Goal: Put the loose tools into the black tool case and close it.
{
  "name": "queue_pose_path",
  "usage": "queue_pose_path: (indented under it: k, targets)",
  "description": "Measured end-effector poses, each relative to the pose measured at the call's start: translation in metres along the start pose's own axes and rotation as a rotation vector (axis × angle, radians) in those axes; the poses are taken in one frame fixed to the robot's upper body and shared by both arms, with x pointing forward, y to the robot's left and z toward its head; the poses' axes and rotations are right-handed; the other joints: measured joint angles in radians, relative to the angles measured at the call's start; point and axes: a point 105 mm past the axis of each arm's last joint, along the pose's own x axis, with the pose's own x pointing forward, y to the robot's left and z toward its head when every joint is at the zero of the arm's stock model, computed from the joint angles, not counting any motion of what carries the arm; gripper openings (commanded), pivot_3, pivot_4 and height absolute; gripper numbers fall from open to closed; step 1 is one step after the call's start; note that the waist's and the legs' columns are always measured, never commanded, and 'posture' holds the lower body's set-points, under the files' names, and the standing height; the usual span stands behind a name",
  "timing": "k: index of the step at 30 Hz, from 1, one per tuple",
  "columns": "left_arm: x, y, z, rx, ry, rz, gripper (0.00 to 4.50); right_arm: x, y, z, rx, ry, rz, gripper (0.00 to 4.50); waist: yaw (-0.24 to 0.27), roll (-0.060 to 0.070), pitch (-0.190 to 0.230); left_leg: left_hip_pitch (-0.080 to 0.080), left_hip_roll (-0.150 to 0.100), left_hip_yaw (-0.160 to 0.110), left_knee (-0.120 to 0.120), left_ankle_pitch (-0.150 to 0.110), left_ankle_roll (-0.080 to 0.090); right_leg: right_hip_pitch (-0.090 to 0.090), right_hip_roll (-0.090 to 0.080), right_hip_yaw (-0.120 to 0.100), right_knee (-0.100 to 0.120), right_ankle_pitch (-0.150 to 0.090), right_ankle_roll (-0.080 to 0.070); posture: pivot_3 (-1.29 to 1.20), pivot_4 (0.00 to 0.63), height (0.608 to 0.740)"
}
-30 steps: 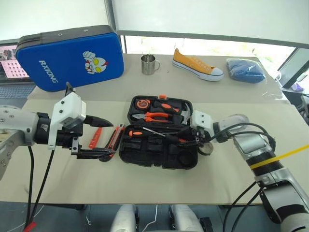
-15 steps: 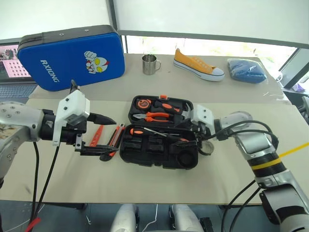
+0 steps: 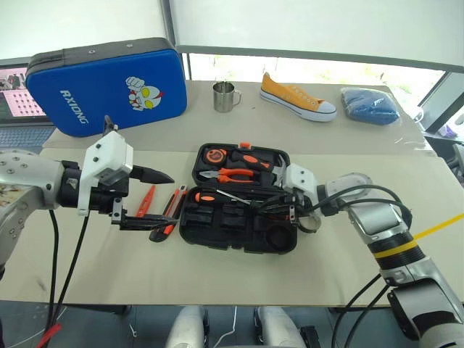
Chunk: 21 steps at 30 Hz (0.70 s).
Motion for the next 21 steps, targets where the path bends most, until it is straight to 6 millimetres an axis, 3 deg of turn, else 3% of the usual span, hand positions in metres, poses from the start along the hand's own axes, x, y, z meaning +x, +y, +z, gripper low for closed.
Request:
queue_pose_path:
  k: [3,6,10,18,21]
  targets:
    - [0.000,0.000,0.001,0.003,0.000,-0.004,4.50,0.001,0.000,0.001,0.006,0.002,-0.002,0.78,0.000,0.000,0.000,0.000,0.000,0.000,0.000,0.000,0.000,0.000,0.000,0.000,0.000,0.000,0.000,0.00,0.150,0.739]
    - [0.001,0.000,0.001,0.004,0.001,-0.007,4.50,0.002,0.001,0.002,0.018,0.000,0.001,1.41,-0.001,0.000,0.000,0.000,0.000,0.000,0.000,0.000,0.000,0.000,0.000,0.000,0.000,0.000,0.000,0.00,0.150,0.739]
    - [0.001,0.000,0.002,0.009,0.001,-0.010,4.50,0.002,0.004,0.006,0.017,-0.002,0.012,2.67,-0.001,0.000,0.000,0.000,0.000,0.000,0.000,0.000,0.000,0.000,0.000,0.000,0.000,0.000,0.000,0.00,0.150,0.739]
    - [0.000,0.003,-0.001,-0.001,0.016,0.004,4.50,-0.004,0.009,0.015,0.011,-0.003,0.018,2.67,0.000,0.000,0.000,0.000,0.000,0.000,0.000,0.000,0.000,0.000,0.000,0.000,0.000,0.000,0.000,0.00,0.150,0.739]
    - [0.001,0.004,-0.001,0.002,0.021,0.000,4.50,-0.002,0.006,0.008,0.025,0.016,0.006,2.04,0.001,0.000,0.000,0.000,0.000,0.000,0.000,0.000,0.000,0.000,0.000,0.000,0.000,0.000,0.000,0.00,0.150,0.739]
